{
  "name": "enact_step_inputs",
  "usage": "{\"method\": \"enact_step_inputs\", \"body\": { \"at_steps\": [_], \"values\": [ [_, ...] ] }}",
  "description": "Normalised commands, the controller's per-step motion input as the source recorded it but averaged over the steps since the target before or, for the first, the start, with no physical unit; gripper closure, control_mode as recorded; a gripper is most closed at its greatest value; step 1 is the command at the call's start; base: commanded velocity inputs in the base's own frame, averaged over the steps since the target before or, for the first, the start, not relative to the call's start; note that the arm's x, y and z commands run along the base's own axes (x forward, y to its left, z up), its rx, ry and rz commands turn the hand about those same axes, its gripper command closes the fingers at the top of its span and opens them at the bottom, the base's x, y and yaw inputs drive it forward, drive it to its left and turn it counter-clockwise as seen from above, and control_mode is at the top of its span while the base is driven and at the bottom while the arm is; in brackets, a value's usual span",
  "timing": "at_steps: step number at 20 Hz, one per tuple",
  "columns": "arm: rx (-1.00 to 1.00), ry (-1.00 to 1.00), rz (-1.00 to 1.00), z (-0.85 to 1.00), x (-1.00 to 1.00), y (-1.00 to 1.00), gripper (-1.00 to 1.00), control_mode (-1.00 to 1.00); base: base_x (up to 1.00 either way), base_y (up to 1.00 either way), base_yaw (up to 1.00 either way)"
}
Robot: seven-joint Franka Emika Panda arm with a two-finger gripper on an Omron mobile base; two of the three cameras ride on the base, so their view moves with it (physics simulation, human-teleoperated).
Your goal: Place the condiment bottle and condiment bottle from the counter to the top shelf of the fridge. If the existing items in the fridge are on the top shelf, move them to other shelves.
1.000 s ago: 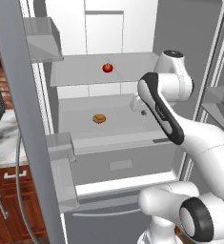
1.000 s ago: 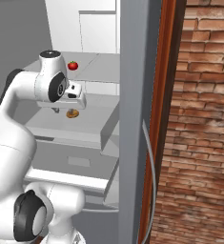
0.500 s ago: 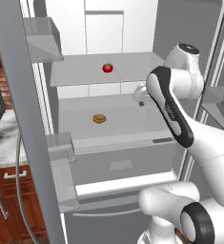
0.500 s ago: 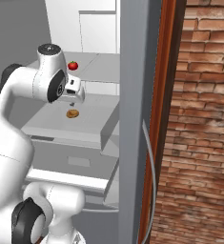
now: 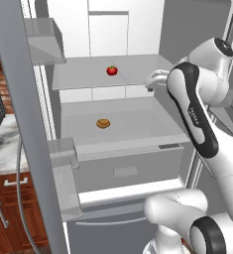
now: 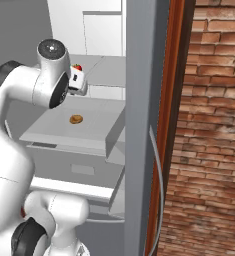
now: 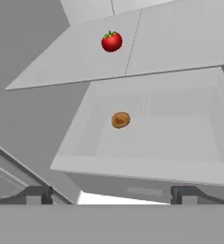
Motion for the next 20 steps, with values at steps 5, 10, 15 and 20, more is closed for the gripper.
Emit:
{"method": "enact_step_inputs", "body": {
  "at_steps": [5, 10, 15, 20],
  "values": [
    [0.01, 0.00, 0.00, 0.17, 0.41, 0.00, -1.00, -1.00, 0.00, 0.00, 0.00],
    [-0.01, 0.02, 0.00, 0.00, 0.77, 0.08, -1.00, -1.00, 0.00, 0.00, 0.00],
    [-0.07, 0.00, -0.01, -0.01, 0.74, 0.36, -1.00, -1.00, 0.00, 0.00, 0.00],
    [-0.09, 0.00, -0.02, 0.00, 0.67, 0.45, -1.00, -1.00, 0.00, 0.00, 0.00]
  ]
}}
